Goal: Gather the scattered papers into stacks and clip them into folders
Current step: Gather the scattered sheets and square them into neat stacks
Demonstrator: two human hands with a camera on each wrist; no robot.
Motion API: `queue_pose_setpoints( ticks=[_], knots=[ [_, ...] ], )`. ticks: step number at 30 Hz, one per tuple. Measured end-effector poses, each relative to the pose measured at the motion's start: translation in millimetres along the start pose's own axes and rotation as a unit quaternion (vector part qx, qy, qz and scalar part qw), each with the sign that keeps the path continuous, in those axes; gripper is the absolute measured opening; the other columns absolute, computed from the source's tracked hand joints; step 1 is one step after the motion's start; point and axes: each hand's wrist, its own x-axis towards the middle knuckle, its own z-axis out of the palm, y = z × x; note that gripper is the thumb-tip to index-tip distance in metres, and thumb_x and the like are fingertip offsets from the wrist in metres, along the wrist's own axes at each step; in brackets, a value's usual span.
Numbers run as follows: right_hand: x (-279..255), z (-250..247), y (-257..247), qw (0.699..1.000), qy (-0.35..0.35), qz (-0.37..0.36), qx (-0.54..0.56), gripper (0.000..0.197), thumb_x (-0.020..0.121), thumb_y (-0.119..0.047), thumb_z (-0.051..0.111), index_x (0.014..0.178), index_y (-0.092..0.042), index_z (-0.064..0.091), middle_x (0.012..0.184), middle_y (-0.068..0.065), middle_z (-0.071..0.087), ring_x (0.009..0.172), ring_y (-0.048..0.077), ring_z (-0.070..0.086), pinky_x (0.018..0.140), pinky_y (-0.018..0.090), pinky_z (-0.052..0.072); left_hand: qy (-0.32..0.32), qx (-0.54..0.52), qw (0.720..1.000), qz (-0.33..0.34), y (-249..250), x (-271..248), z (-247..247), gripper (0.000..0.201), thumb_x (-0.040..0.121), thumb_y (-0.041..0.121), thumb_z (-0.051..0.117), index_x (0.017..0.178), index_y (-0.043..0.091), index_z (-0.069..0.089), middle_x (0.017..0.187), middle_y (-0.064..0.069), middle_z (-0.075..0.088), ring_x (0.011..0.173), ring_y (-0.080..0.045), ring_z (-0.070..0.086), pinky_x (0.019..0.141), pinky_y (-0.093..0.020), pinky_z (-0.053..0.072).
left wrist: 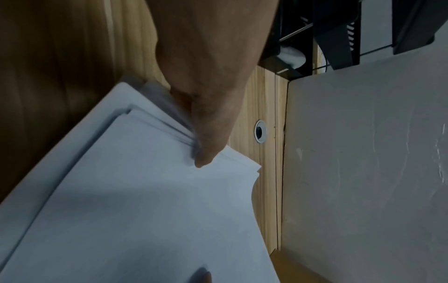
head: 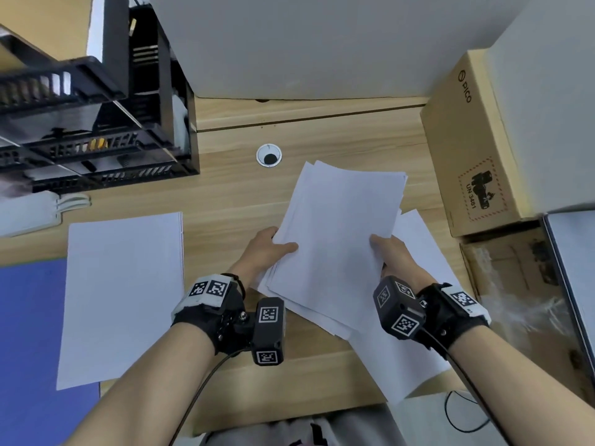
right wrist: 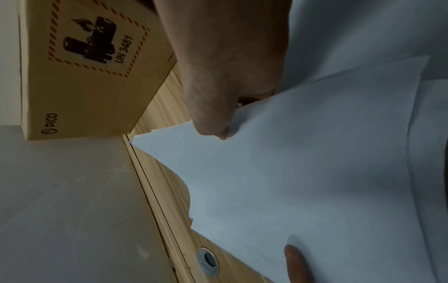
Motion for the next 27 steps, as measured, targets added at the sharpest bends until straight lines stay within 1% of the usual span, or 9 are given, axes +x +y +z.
queue_pose_setpoints(
  ticks=[4,8,12,14,16,20,22,25,27],
  knots=[
    [-4.2,9.3,-1.8,0.998,-0.051,0.002,-0.048,0.024,0.097,-0.009,0.045,0.118,-0.007,0.057,0.089,0.006,0.063,0.073,0.021,0.061,0.047,0.020,0.049,0.001,-0.022,1.000,0.008,-2.1,-0.7,-13.3,0.046,0.080,0.024,0.079,0.120,0.016,0.059,0.115,0.002,0.065,0.103,-0.017,0.064,0.082,-0.030,0.052],
    [-8.5,24.4,-0.2,0.993,-0.091,0.007,-0.076,0.016,0.099,-0.006,0.043,0.107,-0.007,0.057,0.078,0.004,0.063,0.060,0.018,0.063,0.044,0.020,0.047,-0.052,0.001,0.999,-0.006,-14.3,-9.5,-25.9,0.034,0.087,0.014,0.069,0.120,0.016,0.064,0.117,0.000,0.069,0.102,-0.017,0.067,0.083,-0.029,0.054],
    [-8.7,33.1,2.5,0.993,-0.097,0.016,-0.067,0.027,0.098,-0.004,0.044,0.075,-0.016,0.054,0.053,-0.003,0.055,0.034,0.005,0.049,0.038,0.013,0.037,0.031,0.010,0.999,0.002,-30.9,-17.6,-45.2,0.034,0.091,0.010,0.061,0.124,0.019,0.063,0.120,0.000,0.067,0.105,-0.020,0.064,0.089,-0.031,0.049],
    [-3.6,29.5,5.5,0.994,-0.084,0.009,-0.070,0.022,0.095,-0.005,0.048,0.085,-0.018,0.062,0.068,-0.002,0.056,0.052,0.007,0.051,0.051,0.019,0.038,0.057,-0.005,0.998,0.016,-35.0,-22.9,-54.6,0.040,0.093,0.009,0.059,0.132,0.018,0.057,0.123,0.002,0.063,0.110,-0.018,0.060,0.090,-0.029,0.044],
    [-3.6,23.6,8.9,0.994,-0.066,-0.010,-0.082,0.025,0.096,-0.007,0.050,0.114,-0.016,0.063,0.087,-0.001,0.059,0.066,0.009,0.050,0.058,0.018,0.039,0.072,-0.041,0.996,0.034,-35.4,-29.0,-62.6,0.040,0.094,0.007,0.057,0.133,0.016,0.055,0.122,0.002,0.062,0.109,-0.018,0.060,0.091,-0.028,0.044],
    [-6.9,18.9,18.1,0.996,-0.058,-0.035,-0.058,0.036,0.100,-0.001,0.040,0.133,-0.007,0.054,0.129,0.007,0.056,0.100,0.014,0.056,0.058,0.001,0.044,0.135,-0.120,0.981,0.065,-32.1,-39.4,-83.5,0.039,0.092,0.002,0.056,0.129,0.015,0.059,0.120,0.000,0.066,0.111,-0.020,0.062,0.098,-0.033,0.046],
    [-11.3,22.9,20.5,0.996,-0.051,-0.045,-0.056,0.038,0.101,-0.002,0.039,0.137,-0.005,0.049,0.141,0.005,0.049,0.122,0.017,0.050,0.080,0.006,0.042,0.179,-0.161,0.967,0.085,-30.4,-44.1,-96.2,0.037,0.090,-0.001,0.057,0.121,0.016,0.064,0.113,0.001,0.069,0.105,-0.021,0.066,0.094,-0.036,0.051],
    [-22.1,31.6,22.2,0.993,-0.055,-0.056,-0.086,0.042,0.103,-0.010,0.039,0.146,-0.006,0.039,0.146,0.001,0.043,0.133,0.016,0.041,0.085,0.012,0.037,0.230,-0.225,0.940,0.113,-28.9,-57.0,-114.5,0.034,0.087,-0.004,0.057,0.111,0.017,0.067,0.103,0.006,0.072,0.098,-0.019,0.069,0.082,-0.031,0.054],
    [-26.5,39.0,25.5,0.987,-0.064,-0.066,-0.135,0.047,0.104,-0.015,0.040,0.150,-0.009,0.032,0.154,0.002,0.033,0.142,0.020,0.031,0.103,0.022,0.031,0.260,-0.255,0.923,0.127,-29.1,-65.2,-125.9,0.034,0.085,-0.003,0.057,0.110,0.017,0.068,0.104,0.005,0.073,0.098,-0.019,0.069,0.083,-0.032,0.054]
  ],
)
